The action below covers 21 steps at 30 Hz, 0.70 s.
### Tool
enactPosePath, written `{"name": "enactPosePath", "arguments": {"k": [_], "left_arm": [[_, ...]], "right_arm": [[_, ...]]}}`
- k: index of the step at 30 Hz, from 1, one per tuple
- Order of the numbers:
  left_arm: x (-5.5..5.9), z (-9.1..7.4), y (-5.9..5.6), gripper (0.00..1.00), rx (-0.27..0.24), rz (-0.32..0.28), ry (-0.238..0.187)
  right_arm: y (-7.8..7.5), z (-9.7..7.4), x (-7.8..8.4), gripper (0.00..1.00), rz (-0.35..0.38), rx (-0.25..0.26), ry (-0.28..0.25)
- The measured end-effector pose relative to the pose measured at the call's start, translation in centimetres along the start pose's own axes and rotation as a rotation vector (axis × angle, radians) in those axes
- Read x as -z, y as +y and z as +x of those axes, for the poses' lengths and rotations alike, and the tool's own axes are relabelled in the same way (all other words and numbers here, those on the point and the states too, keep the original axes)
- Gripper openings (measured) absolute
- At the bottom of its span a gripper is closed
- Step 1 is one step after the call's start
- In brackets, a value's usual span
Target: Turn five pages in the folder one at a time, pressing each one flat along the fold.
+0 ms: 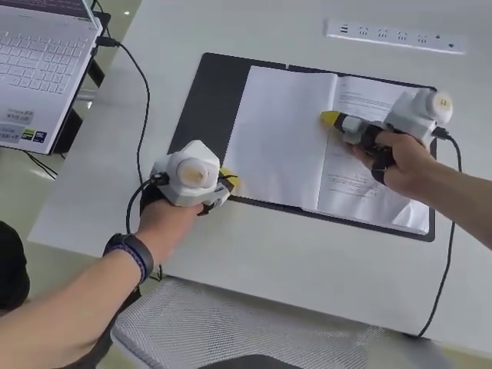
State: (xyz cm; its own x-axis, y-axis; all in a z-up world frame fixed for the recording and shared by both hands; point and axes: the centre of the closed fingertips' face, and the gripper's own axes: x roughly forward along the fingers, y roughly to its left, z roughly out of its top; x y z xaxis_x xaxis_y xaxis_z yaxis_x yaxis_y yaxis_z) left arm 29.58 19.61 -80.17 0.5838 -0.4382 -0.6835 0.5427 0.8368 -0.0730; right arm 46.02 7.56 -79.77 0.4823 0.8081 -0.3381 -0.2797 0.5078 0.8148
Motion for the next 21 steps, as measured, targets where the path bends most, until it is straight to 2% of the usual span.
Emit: {"name": "enactPosePath", "arguments": {"k": [9,15,19,21], "left_arm": [[0.0,0.0,0.1,0.00,0.001,-0.004,-0.001],[0.0,0.1,0.3,0.00,0.002,-0.010,-0.002],[0.0,0.2,0.4,0.00,0.003,-0.016,-0.004],[0.0,0.4,0.4,0.00,0.004,-0.016,-0.005]], "right_arm": [[-1.4,1.2,-2.0,0.00,0.049,-0.011,-0.062],[-2.5,2.1,-4.1,0.00,0.101,0.007,-0.139],[-3.2,2.6,-5.2,0.00,0.141,0.019,-0.173],[-3.0,2.7,-5.4,0.00,0.140,0.024,-0.182]]}}
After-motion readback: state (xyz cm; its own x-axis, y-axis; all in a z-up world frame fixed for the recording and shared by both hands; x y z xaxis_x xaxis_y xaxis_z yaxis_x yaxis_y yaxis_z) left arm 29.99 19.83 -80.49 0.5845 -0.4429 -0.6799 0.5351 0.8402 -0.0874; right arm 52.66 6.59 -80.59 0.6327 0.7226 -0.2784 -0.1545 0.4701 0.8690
